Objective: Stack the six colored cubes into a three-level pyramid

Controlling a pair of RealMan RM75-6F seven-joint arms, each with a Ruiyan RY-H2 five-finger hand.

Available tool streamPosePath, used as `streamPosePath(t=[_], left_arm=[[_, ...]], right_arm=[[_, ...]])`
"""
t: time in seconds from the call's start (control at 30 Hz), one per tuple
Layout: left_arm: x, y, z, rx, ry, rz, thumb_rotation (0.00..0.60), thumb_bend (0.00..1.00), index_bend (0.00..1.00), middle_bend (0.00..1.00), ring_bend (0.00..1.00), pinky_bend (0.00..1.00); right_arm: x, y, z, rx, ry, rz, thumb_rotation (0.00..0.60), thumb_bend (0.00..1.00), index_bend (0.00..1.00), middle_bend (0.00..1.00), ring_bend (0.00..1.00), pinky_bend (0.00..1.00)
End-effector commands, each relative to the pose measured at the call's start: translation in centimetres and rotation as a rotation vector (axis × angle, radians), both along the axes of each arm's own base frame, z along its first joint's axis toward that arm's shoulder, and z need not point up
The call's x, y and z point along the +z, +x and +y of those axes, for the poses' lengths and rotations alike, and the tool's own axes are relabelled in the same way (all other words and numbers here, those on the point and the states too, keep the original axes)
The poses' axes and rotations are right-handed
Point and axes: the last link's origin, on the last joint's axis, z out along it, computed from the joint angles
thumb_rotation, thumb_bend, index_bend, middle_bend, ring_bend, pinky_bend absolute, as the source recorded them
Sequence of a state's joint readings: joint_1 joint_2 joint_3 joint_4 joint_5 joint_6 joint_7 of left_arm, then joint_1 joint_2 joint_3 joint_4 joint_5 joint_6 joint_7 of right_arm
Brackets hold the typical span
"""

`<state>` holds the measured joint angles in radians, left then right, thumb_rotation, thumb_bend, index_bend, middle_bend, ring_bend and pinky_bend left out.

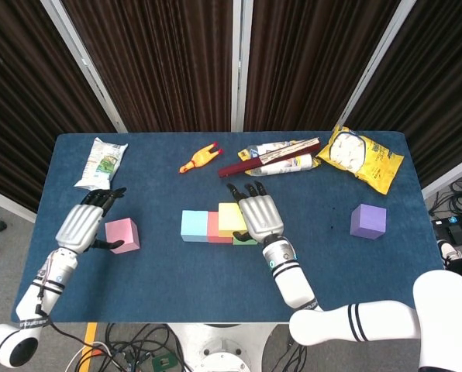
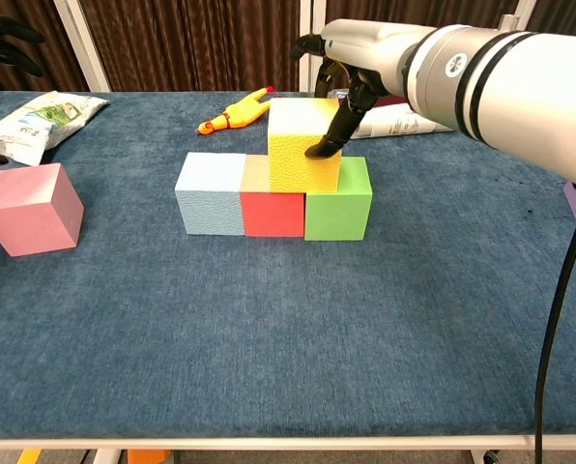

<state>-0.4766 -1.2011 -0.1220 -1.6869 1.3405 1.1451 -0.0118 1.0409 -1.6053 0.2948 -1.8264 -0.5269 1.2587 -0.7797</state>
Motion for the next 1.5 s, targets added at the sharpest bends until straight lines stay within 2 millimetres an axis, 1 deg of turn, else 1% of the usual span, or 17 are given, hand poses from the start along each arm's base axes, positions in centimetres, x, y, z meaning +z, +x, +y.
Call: streamPosePath(t=[0.03, 0.17, 0.3, 0.4, 0.53, 0.6, 0.73, 0.77, 0.87, 1.0, 1.07, 1.17, 1.37, 1.5], left_arm=[[0.0, 0.0, 0.0, -0.003, 0.0, 0.003, 0.6, 0.0, 0.09, 0.17, 0.09, 0.11], [0.0, 0.0, 0.0, -0.004, 0.001, 0.008, 0.6, 0.0, 0.09, 0.17, 0.09, 0.11], [0.0, 0.1, 0.1, -0.006, -0.001, 0.01, 0.6, 0.0, 0.09, 0.17, 0.08, 0.11], [0.0, 0.1, 0.1, -0.01, -0.008, 0.016, 0.6, 0.0, 0.09, 0.16, 0.06, 0.11], [-0.2, 0.2, 0.2, -0.012, -0.025, 0.012, 0.6, 0.0, 0.09, 0.16, 0.06, 0.11], [-0.4, 0.3, 0.2, -0.013, -0.041, 0.013, 0.6, 0.0, 0.09, 0.16, 0.06, 0.11], [-0.9, 0.4, 0.3, -0.004, -0.077, 0.006, 0.6, 0.0, 0.09, 0.16, 0.06, 0.11], [-1.2, 0.4, 0.3, 0.0, -0.093, 0.008, 0.6, 0.0, 0.09, 0.16, 0.06, 0.11], [-2.1, 0.3, 0.2, 0.006, -0.124, 0.024, 0.6, 0.0, 0.09, 0.16, 0.06, 0.11], [-2.9, 0.2, 0.1, 0.034, -0.146, 0.031, 0.6, 0.0, 0.09, 0.13, 0.06, 0.12], [-3.3, 0.0, 0.0, 0.053, -0.15, 0.044, 0.6, 0.0, 0.09, 0.12, 0.06, 0.12], [-3.7, -0.6, 0.2, 0.078, -0.142, 0.078, 0.6, 0.0, 0.09, 0.12, 0.06, 0.12], [-4.6, -1.7, 0.6, 0.133, -0.142, 0.148, 0.6, 0.0, 0.09, 0.12, 0.06, 0.12], [-4.9, -2.4, 0.9, 0.169, -0.122, 0.181, 0.6, 0.0, 0.12, 0.13, 0.07, 0.12]], right_arm=[[0.0, 0.0, 0.1, 0.0, 0.002, 0.001, 0.6, 0.13, 0.0, 0.28, 0.03, 0.0], [0.1, 0.0, 0.2, 0.002, 0.004, 0.0, 0.6, 0.13, 0.0, 0.22, 0.0, 0.0], [0.3, 0.0, 0.3, 0.003, 0.017, 0.001, 0.6, 0.12, 0.0, 0.15, 0.0, 0.0], [0.7, 0.0, 0.5, 0.009, 0.02, -0.01, 0.6, 0.12, 0.0, 0.11, 0.0, 0.0], [2.4, -0.1, 0.9, 0.031, -0.006, -0.045, 0.6, 0.12, 0.0, 0.08, 0.0, 0.0], [4.1, -0.5, 1.1, 0.041, -0.033, -0.074, 0.6, 0.12, 0.0, 0.08, 0.0, 0.0], [7.8, -2.6, 1.2, 0.04, -0.111, -0.116, 0.6, 0.12, 0.0, 0.08, 0.0, 0.0], [8.9, -3.5, 1.1, 0.035, -0.139, -0.122, 0.6, 0.12, 0.0, 0.08, 0.0, 0.0], [11.2, -5.8, 0.9, 0.01, -0.199, -0.118, 0.6, 0.12, 0.0, 0.08, 0.0, 0.0], [13.2, -8.3, 0.7, -0.031, -0.231, -0.118, 0.6, 0.12, 0.0, 0.08, 0.0, 0.0], [13.9, -9.4, 0.6, -0.046, -0.236, -0.112, 0.6, 0.12, 0.0, 0.08, 0.0, 0.0], [14.4, -10.8, 0.7, -0.065, -0.226, -0.109, 0.6, 0.12, 0.0, 0.08, 0.0, 0.0], [14.2, -13.1, 0.5, -0.11, -0.193, -0.094, 0.6, 0.12, 0.0, 0.09, 0.0, 0.0], [14.0, -13.8, 0.4, -0.117, -0.179, -0.096, 0.6, 0.12, 0.0, 0.09, 0.0, 0.0]])
